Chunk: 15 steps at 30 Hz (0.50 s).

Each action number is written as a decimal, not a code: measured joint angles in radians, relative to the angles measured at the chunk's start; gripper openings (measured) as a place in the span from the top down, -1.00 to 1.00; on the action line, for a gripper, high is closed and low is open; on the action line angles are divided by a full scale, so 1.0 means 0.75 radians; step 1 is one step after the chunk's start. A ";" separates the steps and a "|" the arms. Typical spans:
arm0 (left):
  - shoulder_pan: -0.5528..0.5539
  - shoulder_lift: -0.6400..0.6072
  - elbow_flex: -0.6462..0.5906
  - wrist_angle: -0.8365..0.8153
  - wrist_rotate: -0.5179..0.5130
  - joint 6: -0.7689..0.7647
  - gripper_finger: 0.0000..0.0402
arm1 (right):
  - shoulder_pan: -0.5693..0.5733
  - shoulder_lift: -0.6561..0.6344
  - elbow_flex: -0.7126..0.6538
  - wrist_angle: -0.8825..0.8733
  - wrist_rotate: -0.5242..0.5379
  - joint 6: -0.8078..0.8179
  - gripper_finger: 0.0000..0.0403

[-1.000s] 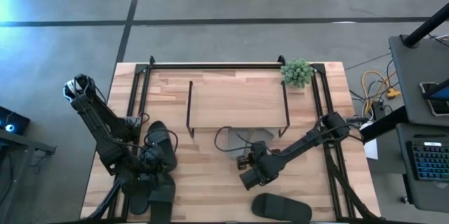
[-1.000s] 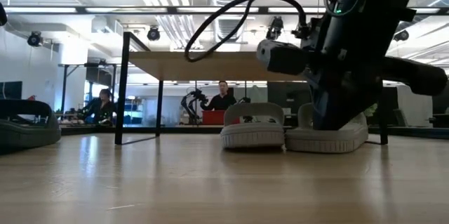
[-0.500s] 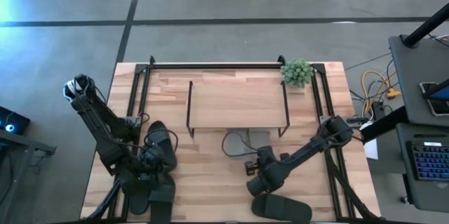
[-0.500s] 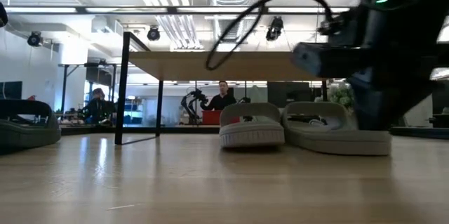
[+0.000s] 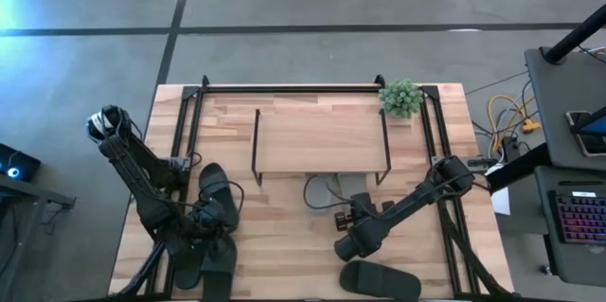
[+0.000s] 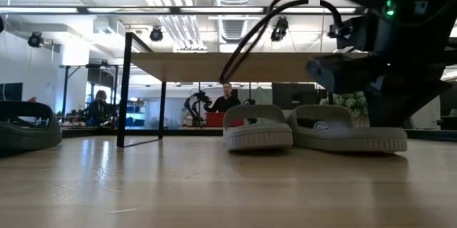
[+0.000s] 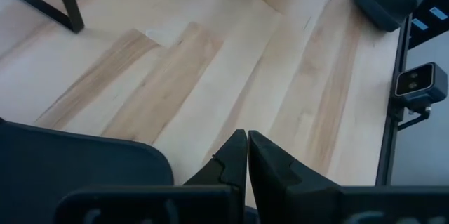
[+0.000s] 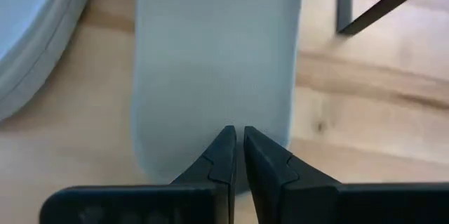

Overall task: Pick and place slides into the shelf
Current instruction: Adjust the gray slippers under the shelf

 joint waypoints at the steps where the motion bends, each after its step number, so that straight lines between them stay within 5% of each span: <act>1: 0.000 0.002 0.000 0.008 0.000 0.000 1.00 | -0.002 0.000 -0.005 -0.028 0.003 0.000 0.89; 15: 0.000 0.001 0.000 0.011 0.006 0.005 1.00 | -0.041 -0.006 -0.007 -0.038 0.116 -0.021 0.89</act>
